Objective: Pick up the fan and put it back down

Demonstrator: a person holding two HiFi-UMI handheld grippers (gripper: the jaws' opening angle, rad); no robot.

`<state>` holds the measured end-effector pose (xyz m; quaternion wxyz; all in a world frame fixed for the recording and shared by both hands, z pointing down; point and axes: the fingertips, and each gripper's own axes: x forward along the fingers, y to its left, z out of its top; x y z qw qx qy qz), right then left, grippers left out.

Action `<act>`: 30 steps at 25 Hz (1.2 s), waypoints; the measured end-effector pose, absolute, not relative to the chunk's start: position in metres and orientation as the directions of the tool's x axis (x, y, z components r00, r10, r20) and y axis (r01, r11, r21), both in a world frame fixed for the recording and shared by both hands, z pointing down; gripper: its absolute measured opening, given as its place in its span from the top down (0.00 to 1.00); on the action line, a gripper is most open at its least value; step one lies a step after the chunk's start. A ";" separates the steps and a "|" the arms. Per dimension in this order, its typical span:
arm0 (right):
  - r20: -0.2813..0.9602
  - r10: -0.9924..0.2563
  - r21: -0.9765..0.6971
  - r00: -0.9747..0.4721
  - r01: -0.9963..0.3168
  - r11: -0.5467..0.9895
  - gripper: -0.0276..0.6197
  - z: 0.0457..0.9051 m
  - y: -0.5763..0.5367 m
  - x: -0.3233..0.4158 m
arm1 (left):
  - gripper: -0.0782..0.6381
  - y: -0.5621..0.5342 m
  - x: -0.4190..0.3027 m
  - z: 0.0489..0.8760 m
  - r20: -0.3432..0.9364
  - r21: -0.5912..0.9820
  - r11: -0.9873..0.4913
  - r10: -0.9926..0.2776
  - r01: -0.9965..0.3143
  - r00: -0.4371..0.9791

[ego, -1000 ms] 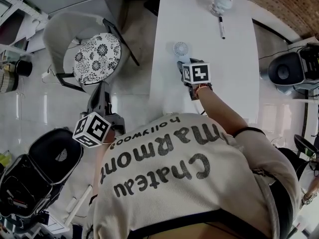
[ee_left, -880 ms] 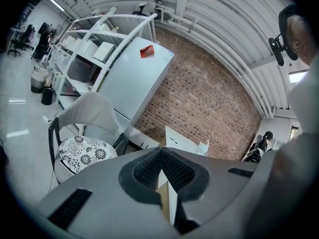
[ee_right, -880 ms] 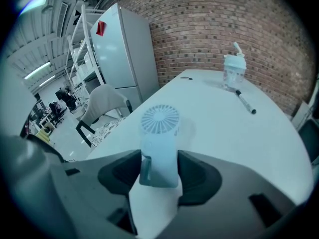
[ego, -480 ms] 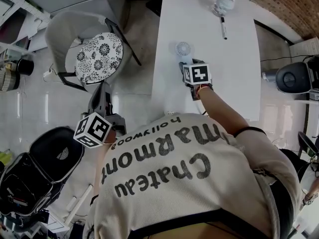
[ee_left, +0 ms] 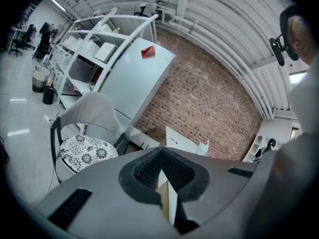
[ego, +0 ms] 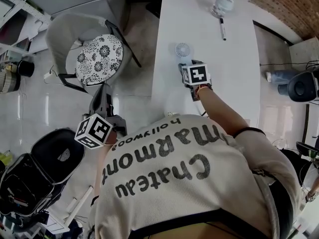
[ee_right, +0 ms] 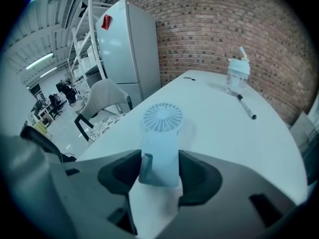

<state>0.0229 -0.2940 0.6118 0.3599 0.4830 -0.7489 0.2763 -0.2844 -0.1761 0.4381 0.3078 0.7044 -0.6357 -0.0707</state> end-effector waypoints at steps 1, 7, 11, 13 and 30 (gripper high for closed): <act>0.806 -0.525 -0.065 -0.275 -0.922 0.382 0.59 0.612 -0.294 0.023 | 0.89 -0.176 -0.284 0.437 0.291 0.523 -0.003 -0.939 -0.852 0.182; 0.805 -0.529 -0.061 -0.269 -0.924 0.377 0.59 0.611 -0.293 0.023 | 0.89 -0.171 -0.284 0.432 0.289 0.517 -0.001 -0.941 -0.856 0.176; 0.805 -0.531 -0.069 -0.264 -0.931 0.359 0.58 0.611 -0.293 0.023 | 0.89 -0.169 -0.287 0.425 0.272 0.514 -0.002 -0.948 -0.858 0.165; 0.804 -0.525 -0.084 -0.278 -0.928 0.363 0.53 0.610 -0.292 0.021 | 0.89 -0.168 -0.287 0.421 0.264 0.511 -0.005 -0.951 -0.860 0.162; 0.812 -0.521 -0.162 -0.265 -0.958 0.235 0.43 0.596 -0.265 0.028 | 0.89 -0.160 -0.286 0.407 0.228 0.519 -0.072 -0.948 -0.852 0.220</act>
